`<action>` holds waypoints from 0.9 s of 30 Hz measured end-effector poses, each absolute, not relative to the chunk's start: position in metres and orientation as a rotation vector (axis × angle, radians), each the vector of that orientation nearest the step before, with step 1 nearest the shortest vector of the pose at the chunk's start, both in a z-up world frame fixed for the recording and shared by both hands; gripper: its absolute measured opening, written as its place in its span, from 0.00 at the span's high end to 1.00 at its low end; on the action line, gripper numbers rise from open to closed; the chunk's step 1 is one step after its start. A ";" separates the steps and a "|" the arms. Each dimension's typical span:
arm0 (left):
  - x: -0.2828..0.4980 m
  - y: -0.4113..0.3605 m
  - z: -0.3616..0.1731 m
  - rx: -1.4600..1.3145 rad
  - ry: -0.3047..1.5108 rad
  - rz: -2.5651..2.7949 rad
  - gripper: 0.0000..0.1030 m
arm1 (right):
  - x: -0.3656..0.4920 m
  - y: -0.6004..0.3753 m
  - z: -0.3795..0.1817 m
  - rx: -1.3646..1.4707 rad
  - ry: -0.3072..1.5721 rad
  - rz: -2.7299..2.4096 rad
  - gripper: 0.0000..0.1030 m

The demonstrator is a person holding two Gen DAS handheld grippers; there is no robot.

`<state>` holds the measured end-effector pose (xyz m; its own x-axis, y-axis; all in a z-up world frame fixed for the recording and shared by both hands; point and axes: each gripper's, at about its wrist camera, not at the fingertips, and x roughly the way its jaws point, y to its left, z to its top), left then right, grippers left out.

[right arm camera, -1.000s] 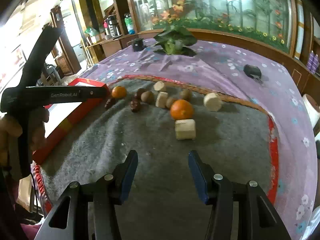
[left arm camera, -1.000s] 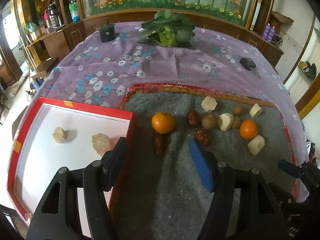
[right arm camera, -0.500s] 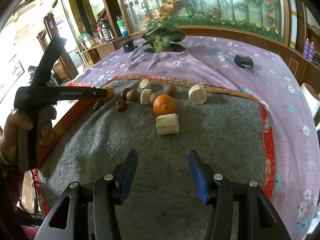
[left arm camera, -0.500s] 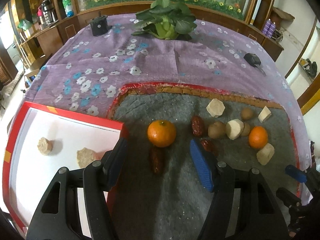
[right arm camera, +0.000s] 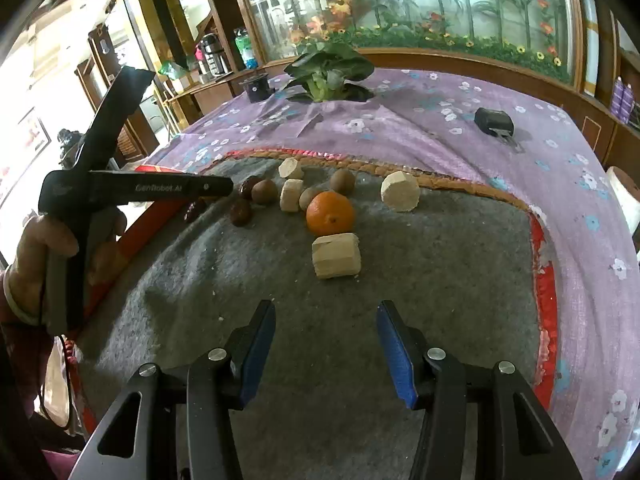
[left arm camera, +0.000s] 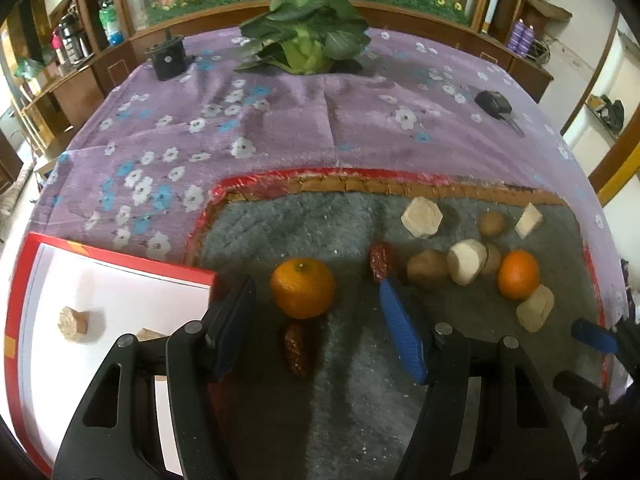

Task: Organize fruits
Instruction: 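Move the left gripper back over the mat toward the orange, then grasp the orange with the left gripper while the right gripper grasps a cream chunk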

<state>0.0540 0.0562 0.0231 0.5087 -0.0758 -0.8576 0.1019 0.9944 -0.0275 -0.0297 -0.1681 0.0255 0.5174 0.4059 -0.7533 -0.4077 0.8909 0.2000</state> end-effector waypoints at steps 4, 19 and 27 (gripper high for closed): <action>0.056 0.059 0.019 0.009 1.042 -0.110 0.39 | -0.028 -0.168 0.024 0.002 0.912 0.488 0.50; 0.055 0.068 0.020 -0.020 1.035 -0.115 0.69 | -0.023 -0.162 0.027 -0.011 0.897 0.497 0.50; 0.039 0.063 0.040 -0.019 0.983 -0.125 0.69 | -0.004 -0.150 0.024 -0.039 0.883 0.451 0.50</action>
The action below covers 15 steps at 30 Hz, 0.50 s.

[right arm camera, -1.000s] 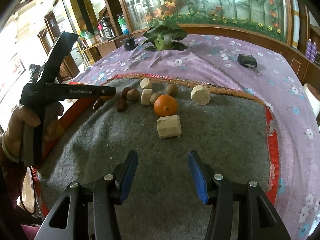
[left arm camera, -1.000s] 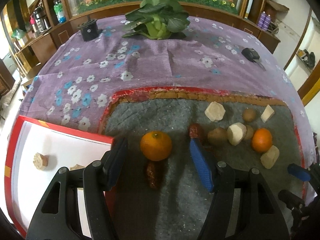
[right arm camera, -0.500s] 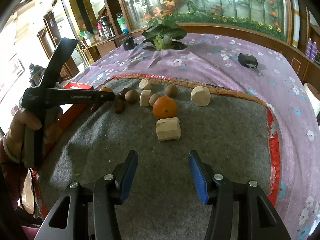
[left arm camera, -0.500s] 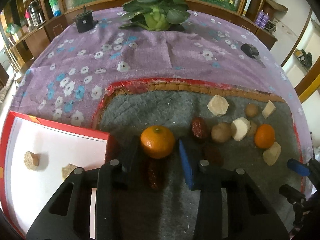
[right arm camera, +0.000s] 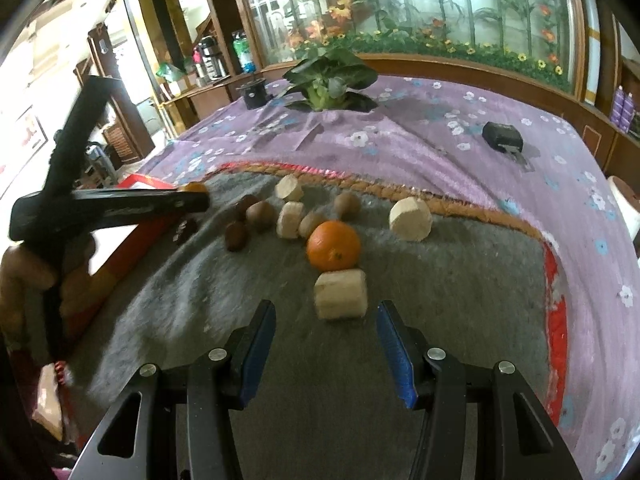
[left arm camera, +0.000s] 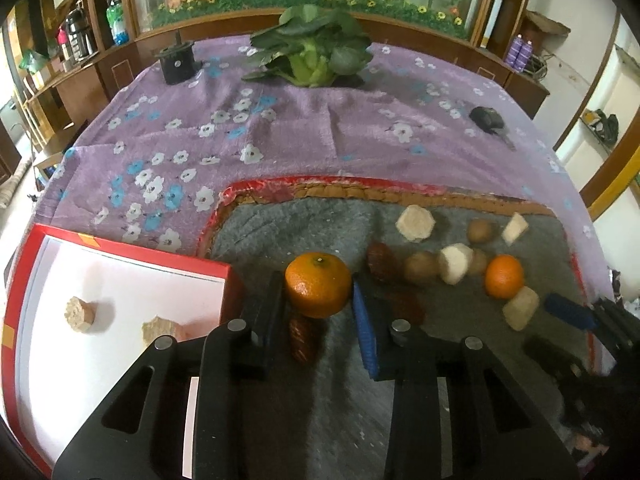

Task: Organize fruits
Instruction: 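Grasp the orange with the left gripper while the right gripper grasps a cream chunk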

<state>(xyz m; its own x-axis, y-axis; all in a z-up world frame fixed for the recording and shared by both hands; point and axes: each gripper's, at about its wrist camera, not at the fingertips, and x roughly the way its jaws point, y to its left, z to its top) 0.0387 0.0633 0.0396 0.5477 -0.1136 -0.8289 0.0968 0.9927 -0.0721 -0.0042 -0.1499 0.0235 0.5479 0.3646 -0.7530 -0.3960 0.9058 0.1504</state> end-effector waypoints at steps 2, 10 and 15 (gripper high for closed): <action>0.033 0.062 0.045 -0.013 0.974 -0.132 0.69 | -0.001 -0.149 0.025 -0.049 0.878 0.447 0.50; 0.019 0.061 0.061 -0.022 0.938 -0.148 0.69 | 0.004 -0.170 0.038 -0.058 0.849 0.355 0.51; 0.016 0.063 0.067 -0.019 0.924 -0.148 0.69 | 0.014 -0.182 0.031 -0.042 0.895 0.310 0.50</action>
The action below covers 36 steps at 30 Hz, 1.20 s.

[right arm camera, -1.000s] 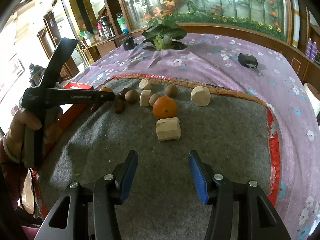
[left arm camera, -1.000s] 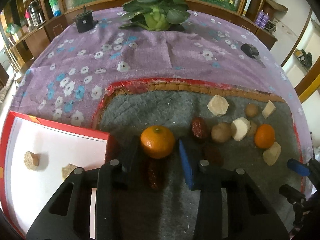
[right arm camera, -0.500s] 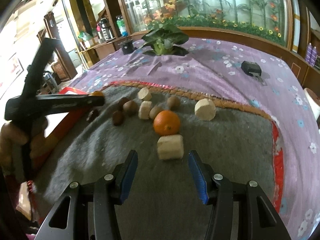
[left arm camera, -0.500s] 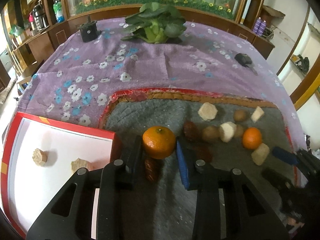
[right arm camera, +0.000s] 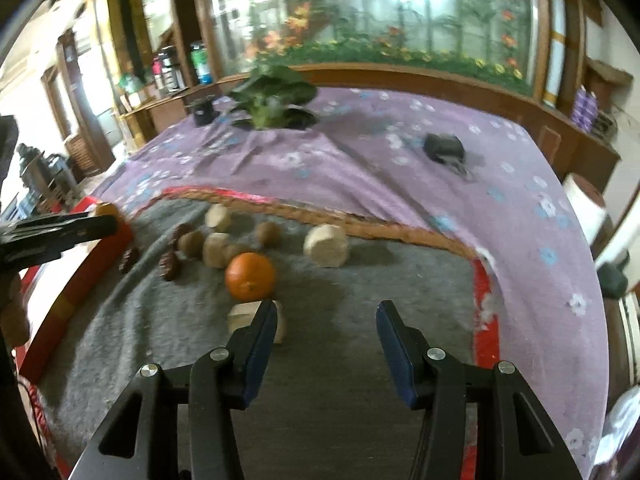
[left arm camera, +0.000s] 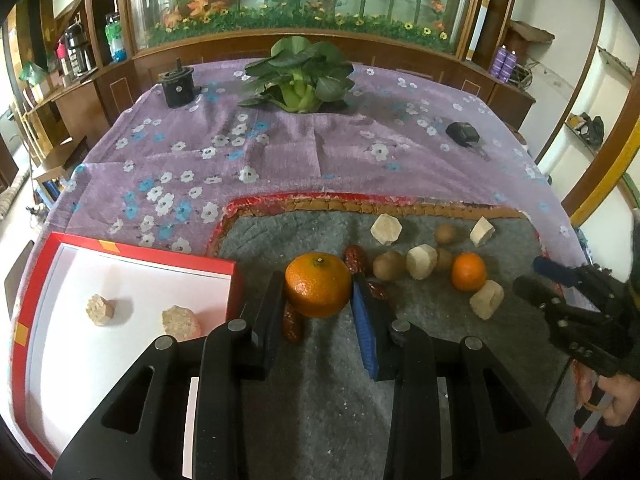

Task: Organize fruits
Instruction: 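Grasp the orange with the left gripper while the right gripper grasps a cream chunk, then place the orange in the tray with the left gripper while the right places its cream chunk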

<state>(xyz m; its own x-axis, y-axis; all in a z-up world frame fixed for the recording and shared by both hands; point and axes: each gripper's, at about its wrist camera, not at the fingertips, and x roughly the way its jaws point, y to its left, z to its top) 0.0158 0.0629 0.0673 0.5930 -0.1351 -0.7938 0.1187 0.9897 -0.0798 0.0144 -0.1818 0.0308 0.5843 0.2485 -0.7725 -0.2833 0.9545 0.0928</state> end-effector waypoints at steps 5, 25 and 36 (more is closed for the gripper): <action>0.013 0.066 0.066 -0.026 0.930 -0.141 0.69 | 0.006 -0.157 0.036 -0.060 0.880 0.416 0.51; -0.001 0.069 0.068 -0.039 0.927 -0.137 0.69 | 0.006 -0.121 0.011 -0.053 0.899 0.481 0.74; -0.025 0.092 0.078 -0.053 0.894 -0.104 0.69 | -0.022 -0.117 0.047 -0.006 0.833 0.542 0.74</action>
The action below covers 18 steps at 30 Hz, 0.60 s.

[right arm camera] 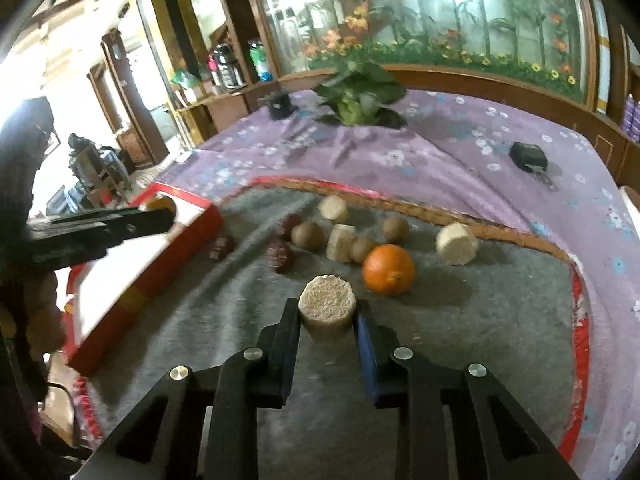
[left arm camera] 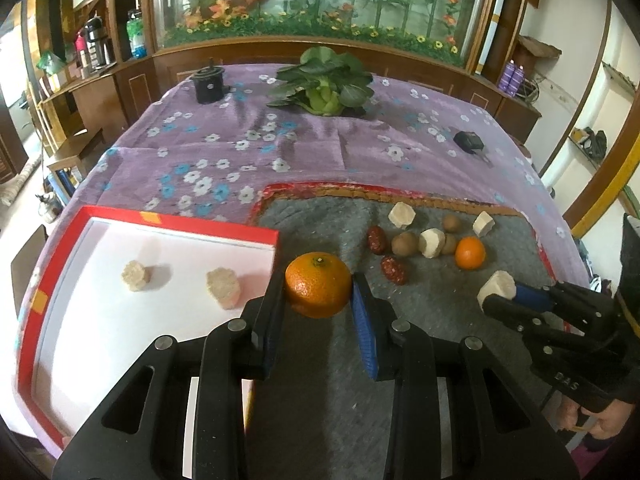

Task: Organize fruits
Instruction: 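Place the orange in the tray with the left gripper while the right places its cream chunk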

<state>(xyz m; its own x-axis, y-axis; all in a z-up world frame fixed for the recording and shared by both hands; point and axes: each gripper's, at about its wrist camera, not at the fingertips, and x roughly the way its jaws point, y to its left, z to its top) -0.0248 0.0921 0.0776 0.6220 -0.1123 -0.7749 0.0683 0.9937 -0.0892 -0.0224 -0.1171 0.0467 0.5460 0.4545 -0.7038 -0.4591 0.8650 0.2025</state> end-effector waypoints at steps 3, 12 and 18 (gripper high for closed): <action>-0.035 0.101 0.081 -0.043 0.879 -0.074 0.69 | -0.032 -0.101 0.055 -0.020 0.817 0.580 0.74; -0.059 0.133 0.084 -0.029 0.842 0.011 0.69 | -0.047 -0.046 0.069 -0.071 0.792 0.682 0.75; -0.065 0.154 0.079 -0.042 0.847 0.049 0.69 | -0.051 -0.011 0.070 -0.102 0.797 0.736 0.75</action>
